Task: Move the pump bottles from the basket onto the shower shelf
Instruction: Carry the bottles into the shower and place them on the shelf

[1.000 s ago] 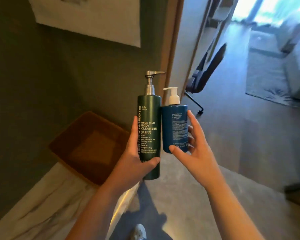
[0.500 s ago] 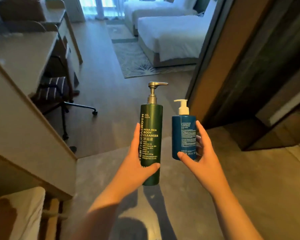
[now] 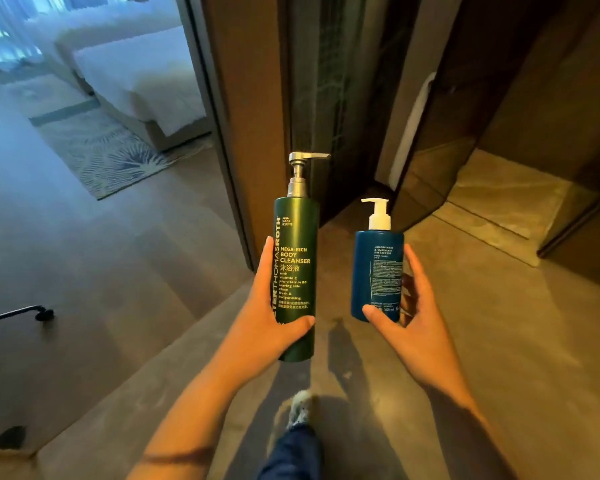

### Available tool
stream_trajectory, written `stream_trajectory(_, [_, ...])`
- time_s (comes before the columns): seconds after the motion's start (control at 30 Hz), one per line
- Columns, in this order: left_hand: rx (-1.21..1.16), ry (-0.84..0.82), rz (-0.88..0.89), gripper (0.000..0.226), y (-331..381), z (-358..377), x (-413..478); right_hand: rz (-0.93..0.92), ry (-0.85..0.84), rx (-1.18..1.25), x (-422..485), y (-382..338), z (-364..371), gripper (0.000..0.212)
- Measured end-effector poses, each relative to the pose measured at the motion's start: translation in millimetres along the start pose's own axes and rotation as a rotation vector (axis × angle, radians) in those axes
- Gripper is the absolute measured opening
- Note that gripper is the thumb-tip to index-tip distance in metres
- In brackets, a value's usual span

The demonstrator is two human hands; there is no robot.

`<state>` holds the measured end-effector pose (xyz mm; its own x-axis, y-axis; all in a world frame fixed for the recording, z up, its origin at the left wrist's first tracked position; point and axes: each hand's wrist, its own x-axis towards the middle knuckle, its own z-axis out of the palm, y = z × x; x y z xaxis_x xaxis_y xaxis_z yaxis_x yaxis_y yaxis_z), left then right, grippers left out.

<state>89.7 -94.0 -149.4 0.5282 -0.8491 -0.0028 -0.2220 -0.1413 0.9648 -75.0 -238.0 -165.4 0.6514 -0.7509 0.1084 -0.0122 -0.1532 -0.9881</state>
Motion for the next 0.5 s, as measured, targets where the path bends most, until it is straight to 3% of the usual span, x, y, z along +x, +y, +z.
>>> stream_trajectory(0.5, [-0.108, -0.334, 0.116, 0.115, 25.3, 73.2, 277.9, 0.024, 0.329, -0.063, 194.9, 5.2, -106.2, 0.084])
